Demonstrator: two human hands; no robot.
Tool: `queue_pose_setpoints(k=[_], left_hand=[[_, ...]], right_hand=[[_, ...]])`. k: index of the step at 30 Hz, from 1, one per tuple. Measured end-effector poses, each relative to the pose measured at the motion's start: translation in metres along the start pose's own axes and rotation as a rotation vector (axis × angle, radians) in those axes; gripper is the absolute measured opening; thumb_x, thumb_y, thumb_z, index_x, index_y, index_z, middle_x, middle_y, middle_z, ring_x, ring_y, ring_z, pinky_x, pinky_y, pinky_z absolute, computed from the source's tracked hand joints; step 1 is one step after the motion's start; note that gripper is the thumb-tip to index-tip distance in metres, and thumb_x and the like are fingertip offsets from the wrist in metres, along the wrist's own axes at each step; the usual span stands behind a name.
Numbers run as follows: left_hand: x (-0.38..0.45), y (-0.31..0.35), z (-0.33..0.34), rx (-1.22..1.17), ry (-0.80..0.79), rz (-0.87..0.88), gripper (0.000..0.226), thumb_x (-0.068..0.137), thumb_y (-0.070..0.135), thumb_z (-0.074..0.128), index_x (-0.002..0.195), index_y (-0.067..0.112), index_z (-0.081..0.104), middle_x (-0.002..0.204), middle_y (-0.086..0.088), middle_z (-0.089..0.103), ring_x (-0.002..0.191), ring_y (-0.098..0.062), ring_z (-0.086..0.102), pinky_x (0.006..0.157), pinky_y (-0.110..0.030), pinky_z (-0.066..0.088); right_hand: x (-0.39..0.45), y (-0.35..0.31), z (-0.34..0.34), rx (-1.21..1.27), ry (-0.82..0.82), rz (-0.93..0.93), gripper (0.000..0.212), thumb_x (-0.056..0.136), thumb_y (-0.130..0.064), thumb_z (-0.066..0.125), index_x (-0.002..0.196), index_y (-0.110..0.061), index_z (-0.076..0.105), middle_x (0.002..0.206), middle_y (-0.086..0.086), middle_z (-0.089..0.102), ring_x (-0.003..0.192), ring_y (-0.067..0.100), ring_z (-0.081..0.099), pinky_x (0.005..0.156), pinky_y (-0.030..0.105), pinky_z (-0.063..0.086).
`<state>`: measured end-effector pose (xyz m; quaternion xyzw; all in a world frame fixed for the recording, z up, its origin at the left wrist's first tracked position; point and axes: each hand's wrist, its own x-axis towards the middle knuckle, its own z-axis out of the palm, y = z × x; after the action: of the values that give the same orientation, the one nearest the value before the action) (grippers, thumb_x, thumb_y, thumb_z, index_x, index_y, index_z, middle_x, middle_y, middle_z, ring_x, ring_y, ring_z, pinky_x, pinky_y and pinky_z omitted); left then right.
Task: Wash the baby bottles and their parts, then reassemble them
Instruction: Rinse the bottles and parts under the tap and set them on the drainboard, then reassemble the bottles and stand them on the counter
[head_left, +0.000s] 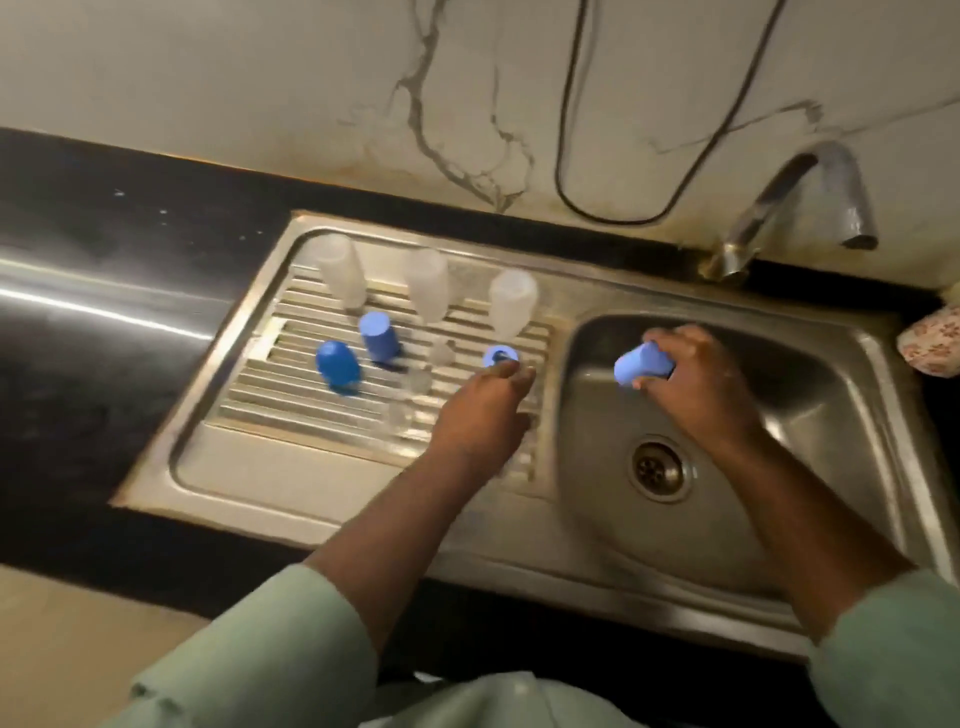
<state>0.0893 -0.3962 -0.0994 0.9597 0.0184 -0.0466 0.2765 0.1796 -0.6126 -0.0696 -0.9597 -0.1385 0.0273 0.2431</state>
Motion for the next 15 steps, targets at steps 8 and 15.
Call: queue_pose_setpoints(k=[8, 15], left_hand=[[-0.078, -0.186, -0.080, 0.101, -0.034, -0.232, 0.042, 0.087, 0.018, 0.069, 0.129, 0.014, 0.064, 0.129, -0.007, 0.061, 0.118, -0.031, 0.059, 0.092, -0.038, 0.049], [-0.093, -0.239, -0.099, 0.094, -0.077, -0.249, 0.040, 0.093, 0.021, 0.062, 0.131, 0.011, 0.061, 0.133, -0.010, 0.058, 0.119, -0.031, 0.056, 0.094, -0.038, 0.048]], right_hand=[[-0.011, -0.204, 0.091, 0.130, -0.189, -0.422, 0.042, 0.065, 0.010, 0.076, 0.105, 0.002, 0.070, 0.103, 0.020, 0.066, 0.094, 0.034, 0.062, 0.083, 0.034, 0.046], [-0.002, -0.272, 0.176, -0.172, -0.277, -0.605, 0.031, 0.073, 0.003, 0.061, 0.101, -0.006, 0.070, 0.097, 0.012, 0.066, 0.090, 0.035, 0.059, 0.074, 0.044, 0.048]])
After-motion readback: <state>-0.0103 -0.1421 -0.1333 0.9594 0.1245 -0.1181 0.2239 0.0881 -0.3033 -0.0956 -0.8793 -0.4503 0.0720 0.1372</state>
